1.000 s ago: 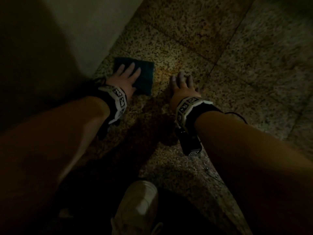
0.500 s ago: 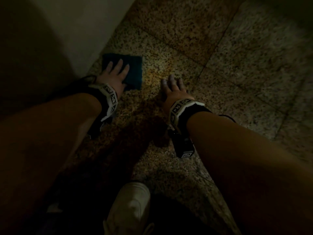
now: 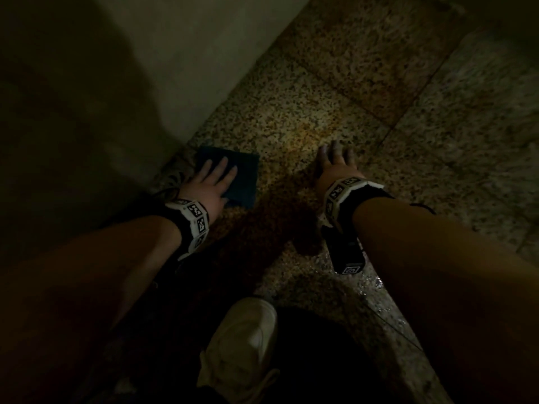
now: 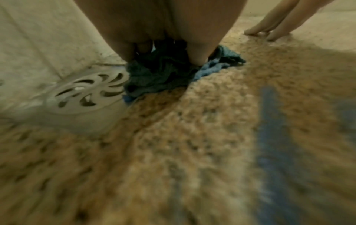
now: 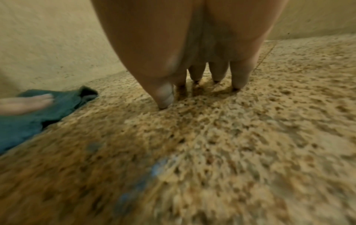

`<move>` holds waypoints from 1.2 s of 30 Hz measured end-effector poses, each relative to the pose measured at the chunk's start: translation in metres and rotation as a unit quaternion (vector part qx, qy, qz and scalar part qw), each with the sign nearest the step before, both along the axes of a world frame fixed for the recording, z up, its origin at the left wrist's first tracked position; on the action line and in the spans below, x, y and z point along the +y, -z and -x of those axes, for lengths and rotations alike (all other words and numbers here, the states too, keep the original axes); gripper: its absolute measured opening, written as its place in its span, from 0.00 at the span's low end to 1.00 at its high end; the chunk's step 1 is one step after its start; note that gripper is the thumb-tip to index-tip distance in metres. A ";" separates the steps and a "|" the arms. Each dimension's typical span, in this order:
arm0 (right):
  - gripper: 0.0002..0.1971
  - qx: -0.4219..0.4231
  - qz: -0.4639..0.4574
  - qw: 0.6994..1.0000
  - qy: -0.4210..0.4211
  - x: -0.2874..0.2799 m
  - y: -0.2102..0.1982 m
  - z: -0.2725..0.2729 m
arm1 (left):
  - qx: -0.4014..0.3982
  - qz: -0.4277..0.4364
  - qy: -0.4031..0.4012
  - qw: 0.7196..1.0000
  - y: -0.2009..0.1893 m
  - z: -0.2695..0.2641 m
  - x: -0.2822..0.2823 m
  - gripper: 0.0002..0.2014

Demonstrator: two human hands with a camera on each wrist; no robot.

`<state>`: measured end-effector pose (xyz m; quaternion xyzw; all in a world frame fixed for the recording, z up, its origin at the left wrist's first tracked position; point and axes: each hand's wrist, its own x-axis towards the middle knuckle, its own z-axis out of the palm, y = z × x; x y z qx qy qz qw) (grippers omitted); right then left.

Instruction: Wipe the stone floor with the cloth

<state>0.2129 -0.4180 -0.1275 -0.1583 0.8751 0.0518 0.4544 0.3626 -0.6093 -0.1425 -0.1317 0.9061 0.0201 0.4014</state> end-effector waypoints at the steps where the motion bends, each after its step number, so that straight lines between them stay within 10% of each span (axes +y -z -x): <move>1: 0.47 0.003 -0.001 1.000 -0.001 0.000 0.001 -0.001 | 0.004 -0.005 0.005 1.000 0.000 0.000 -0.002 0.32; 14: 0.48 0.002 -0.016 1.000 0.007 0.001 0.010 0.000 | 0.003 -0.003 0.041 0.999 -0.003 0.054 -0.047 0.32; 36: 0.39 0.041 -0.004 0.999 0.009 0.003 0.018 -0.010 | 0.056 -0.051 0.025 0.997 0.009 -0.009 -0.033 0.33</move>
